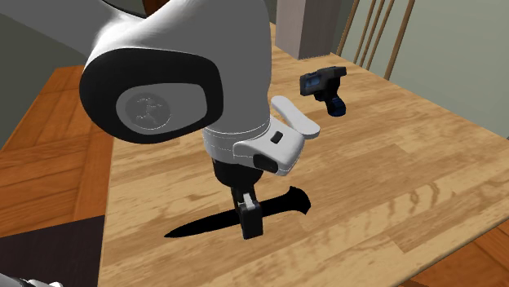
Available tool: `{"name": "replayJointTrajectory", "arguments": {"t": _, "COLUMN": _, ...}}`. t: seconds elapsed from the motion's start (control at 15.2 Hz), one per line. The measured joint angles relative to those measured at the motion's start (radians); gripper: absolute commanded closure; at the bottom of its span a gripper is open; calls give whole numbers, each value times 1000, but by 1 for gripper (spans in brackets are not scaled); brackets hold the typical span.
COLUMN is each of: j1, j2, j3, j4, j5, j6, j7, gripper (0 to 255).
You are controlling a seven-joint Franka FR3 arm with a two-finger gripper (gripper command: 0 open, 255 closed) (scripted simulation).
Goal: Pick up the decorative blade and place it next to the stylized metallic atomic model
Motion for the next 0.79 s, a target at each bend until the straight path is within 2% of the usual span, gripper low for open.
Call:
{"name": "replayJointTrajectory", "arguments": {"t": 0.07, "j1": 0, "j2": 0, "j3": 0, "j4": 0, "j5": 0, "j6": 0, "j7": 0, "gripper": 255}}
{"name": "replayJointTrajectory", "arguments": {"t": 0.79, "j1": 3, "j2": -8, "j3": 4, "j4": 7, "j5": 4, "j6": -4, "j7": 0, "gripper": 255}}
